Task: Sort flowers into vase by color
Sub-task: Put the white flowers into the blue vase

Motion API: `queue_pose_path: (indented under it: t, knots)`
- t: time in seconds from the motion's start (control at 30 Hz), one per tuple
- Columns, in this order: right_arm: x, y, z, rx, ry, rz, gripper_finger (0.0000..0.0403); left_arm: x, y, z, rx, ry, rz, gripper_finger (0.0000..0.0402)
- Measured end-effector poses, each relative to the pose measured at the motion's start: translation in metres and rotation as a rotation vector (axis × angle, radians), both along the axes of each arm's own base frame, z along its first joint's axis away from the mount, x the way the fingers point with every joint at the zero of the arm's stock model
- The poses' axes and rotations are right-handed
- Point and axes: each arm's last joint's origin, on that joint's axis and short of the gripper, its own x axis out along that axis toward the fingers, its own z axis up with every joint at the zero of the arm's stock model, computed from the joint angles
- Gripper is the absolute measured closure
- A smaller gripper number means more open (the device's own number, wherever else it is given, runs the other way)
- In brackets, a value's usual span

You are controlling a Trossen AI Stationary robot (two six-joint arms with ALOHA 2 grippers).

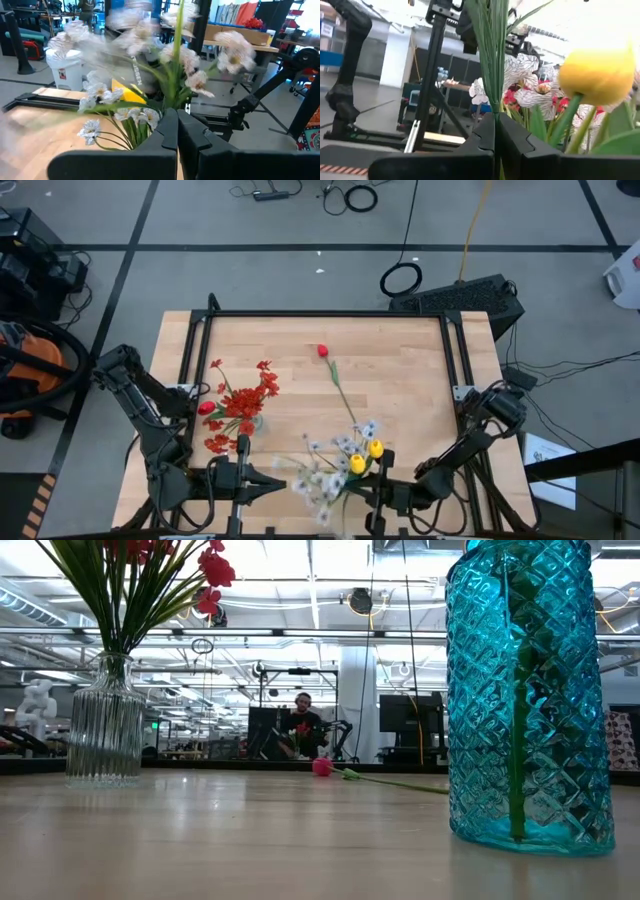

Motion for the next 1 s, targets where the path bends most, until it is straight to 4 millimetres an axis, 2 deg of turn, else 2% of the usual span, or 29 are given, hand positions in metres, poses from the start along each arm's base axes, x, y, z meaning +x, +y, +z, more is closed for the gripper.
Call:
queue_pose_path:
  t: [0.43, 1.0]
  knots:
    - [0.007, -0.003, -0.007, -0.057, 0.024, -0.03, 0.0403, 0.0, 0.0, 0.0, -0.002, 0.0, 0.0, 0.0402]
    - [0.001, -0.007, -0.035, -0.005, 0.146, 0.022, 0.0403, 0.0, 0.0, 0.0, 0.003, 0.0, -0.001, 0.0402]
